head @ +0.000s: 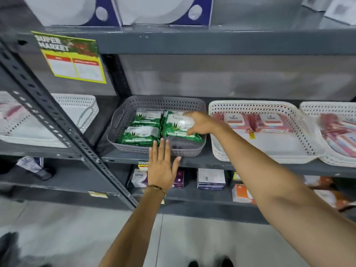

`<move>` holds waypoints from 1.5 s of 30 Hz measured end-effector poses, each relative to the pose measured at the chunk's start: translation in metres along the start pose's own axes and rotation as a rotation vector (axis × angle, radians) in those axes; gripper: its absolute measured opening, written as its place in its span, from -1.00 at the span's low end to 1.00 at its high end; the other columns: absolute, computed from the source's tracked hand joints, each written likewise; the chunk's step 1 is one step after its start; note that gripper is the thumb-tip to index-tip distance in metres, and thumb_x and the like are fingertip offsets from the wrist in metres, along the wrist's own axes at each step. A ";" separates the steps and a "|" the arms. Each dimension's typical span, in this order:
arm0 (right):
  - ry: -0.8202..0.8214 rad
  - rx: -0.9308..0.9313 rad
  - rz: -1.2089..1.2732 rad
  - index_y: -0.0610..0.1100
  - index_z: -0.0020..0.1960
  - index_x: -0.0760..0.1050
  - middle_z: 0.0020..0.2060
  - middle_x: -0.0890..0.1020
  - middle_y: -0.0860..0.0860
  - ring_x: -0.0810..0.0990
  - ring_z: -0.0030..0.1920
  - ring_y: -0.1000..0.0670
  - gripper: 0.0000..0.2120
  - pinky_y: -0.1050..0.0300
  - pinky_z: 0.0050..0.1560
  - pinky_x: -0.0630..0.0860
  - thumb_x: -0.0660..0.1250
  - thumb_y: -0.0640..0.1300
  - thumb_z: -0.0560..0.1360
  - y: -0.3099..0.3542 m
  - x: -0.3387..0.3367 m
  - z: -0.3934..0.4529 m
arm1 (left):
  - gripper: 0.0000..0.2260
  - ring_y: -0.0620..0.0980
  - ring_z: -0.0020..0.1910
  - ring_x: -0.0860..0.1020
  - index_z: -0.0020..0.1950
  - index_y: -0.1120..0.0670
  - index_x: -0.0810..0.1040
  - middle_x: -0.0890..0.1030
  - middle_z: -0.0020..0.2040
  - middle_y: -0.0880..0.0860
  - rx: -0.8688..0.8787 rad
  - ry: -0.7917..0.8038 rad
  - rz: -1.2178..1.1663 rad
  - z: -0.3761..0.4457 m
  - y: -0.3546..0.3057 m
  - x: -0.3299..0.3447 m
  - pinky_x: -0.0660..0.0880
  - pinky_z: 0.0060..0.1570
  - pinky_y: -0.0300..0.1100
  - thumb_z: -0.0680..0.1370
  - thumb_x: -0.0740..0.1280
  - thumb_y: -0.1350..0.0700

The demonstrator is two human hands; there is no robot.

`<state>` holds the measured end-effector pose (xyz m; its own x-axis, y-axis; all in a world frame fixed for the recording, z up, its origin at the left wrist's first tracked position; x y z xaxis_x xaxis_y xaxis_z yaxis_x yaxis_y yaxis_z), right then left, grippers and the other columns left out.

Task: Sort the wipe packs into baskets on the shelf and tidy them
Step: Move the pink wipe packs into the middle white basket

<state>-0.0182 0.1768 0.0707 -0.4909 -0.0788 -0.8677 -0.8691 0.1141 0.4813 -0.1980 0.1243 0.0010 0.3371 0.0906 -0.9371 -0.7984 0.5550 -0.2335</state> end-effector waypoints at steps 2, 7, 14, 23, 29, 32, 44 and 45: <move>0.085 0.023 -0.055 -0.14 0.47 0.19 0.45 0.31 -0.14 0.33 0.41 -0.13 -0.21 0.11 0.36 0.29 0.50 -0.17 0.35 0.000 0.019 0.008 | -0.40 0.21 0.48 -0.01 0.48 0.18 0.07 0.16 0.49 0.20 0.009 -0.006 -0.004 0.001 0.002 0.002 -0.14 0.45 0.05 0.56 -0.07 -0.17; 0.194 -0.010 -0.212 -0.12 0.51 0.03 0.50 0.21 -0.17 0.23 0.46 -0.16 -0.28 0.00 0.44 0.25 0.34 -0.12 0.48 -0.006 0.042 0.011 | -0.39 0.17 0.47 -0.07 0.47 0.18 0.10 0.18 0.48 0.22 -0.026 -0.024 -0.015 0.000 -0.001 0.004 -0.11 0.44 0.07 0.56 -0.06 -0.18; -0.248 -0.103 -0.043 -0.19 0.48 0.16 0.49 0.24 -0.15 0.22 0.48 -0.11 -0.44 0.04 0.46 0.16 0.24 -0.18 0.52 -0.023 -0.021 -0.025 | -0.35 0.30 0.45 0.09 0.43 0.24 0.20 0.26 0.44 0.26 0.027 -0.008 -0.054 0.003 -0.054 0.010 -0.07 0.41 0.16 0.56 -0.18 -0.21; -0.682 0.212 -0.010 -0.26 0.41 0.28 0.37 0.42 -0.23 0.38 0.38 -0.20 -0.51 0.01 0.37 0.30 0.21 -0.31 0.48 -0.177 -0.097 -0.154 | -0.30 0.26 0.46 0.08 0.45 0.24 0.14 0.21 0.46 0.25 0.244 0.037 -0.168 0.006 -0.196 0.035 -0.10 0.44 0.06 0.54 -0.22 -0.25; -0.658 0.524 -0.065 -0.32 0.39 0.24 0.31 0.43 -0.31 0.43 0.30 -0.28 -0.50 -0.09 0.25 0.41 0.24 -0.21 0.50 -0.282 -0.125 -0.228 | -0.29 0.32 0.43 0.14 0.42 0.29 0.20 0.28 0.42 0.30 0.238 0.048 -0.100 0.010 -0.271 0.055 -0.08 0.42 0.15 0.55 -0.25 -0.21; -0.523 0.755 -0.152 -0.36 0.45 0.07 0.41 0.29 -0.32 0.28 0.41 -0.27 -0.35 -0.12 0.40 0.28 0.21 -0.03 0.54 -0.341 -0.136 -0.257 | -0.29 0.32 0.43 0.16 0.40 0.29 0.23 0.30 0.41 0.30 0.168 0.040 -0.052 0.012 -0.289 0.067 -0.06 0.42 0.16 0.54 -0.26 -0.21; -0.360 0.944 0.028 -0.23 0.17 0.44 0.12 0.60 -0.16 0.56 0.12 -0.16 -0.53 0.01 0.14 0.52 0.42 0.03 0.39 -0.405 -0.126 -0.278 | -0.34 0.33 0.38 0.26 0.37 0.28 0.30 0.36 0.37 0.32 0.076 0.026 -0.007 0.011 -0.288 0.070 0.11 0.38 0.21 0.57 -0.19 -0.19; -0.392 0.937 0.034 -0.22 0.14 0.45 0.11 0.61 -0.15 0.57 0.11 -0.16 -0.57 0.02 0.11 0.50 0.42 0.00 0.40 -0.406 -0.127 -0.278 | -0.34 0.32 0.38 0.26 0.37 0.28 0.29 0.36 0.37 0.31 0.073 0.029 -0.007 0.012 -0.288 0.070 0.11 0.39 0.21 0.57 -0.19 -0.19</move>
<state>0.3800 -0.1350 0.0202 -0.3136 0.2502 -0.9160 -0.3743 0.8540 0.3614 0.0614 -0.0196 0.0057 0.3269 0.0636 -0.9429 -0.7573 0.6146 -0.2211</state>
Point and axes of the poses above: each hand's wrist, its own z-axis towards the middle knuckle, its own x-axis out of the palm, y = z × x, the point moved 5 cm from there along z, towards the middle knuckle
